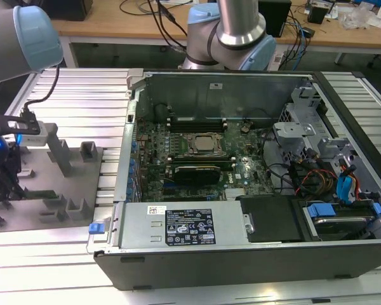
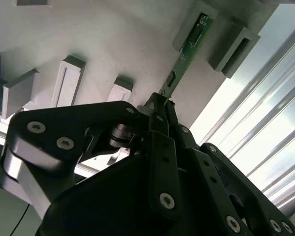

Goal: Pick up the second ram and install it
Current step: 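Pick up the second ram and move it above second insertion slot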

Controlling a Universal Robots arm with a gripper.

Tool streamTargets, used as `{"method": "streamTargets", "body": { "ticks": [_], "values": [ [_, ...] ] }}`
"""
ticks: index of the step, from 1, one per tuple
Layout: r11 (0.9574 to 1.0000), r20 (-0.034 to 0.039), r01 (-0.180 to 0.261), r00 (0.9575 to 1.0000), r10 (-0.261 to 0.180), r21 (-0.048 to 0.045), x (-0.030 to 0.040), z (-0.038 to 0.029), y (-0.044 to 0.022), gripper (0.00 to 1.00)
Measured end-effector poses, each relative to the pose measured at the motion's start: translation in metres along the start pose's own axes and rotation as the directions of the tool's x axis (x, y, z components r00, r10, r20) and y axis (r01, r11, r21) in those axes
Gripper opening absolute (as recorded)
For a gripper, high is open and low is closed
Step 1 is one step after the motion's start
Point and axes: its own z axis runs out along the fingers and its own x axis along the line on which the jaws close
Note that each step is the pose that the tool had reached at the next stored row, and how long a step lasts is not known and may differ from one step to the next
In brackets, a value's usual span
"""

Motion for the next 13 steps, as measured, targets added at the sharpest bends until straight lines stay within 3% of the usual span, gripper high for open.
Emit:
{"method": "streamTargets", "body": {
  "ticks": [13],
  "values": [
    [1.0,0.0001,0.0,1.0,0.0,0.0001,-0.0004,-0.0155,0.0007,0.14]
  ]
}}
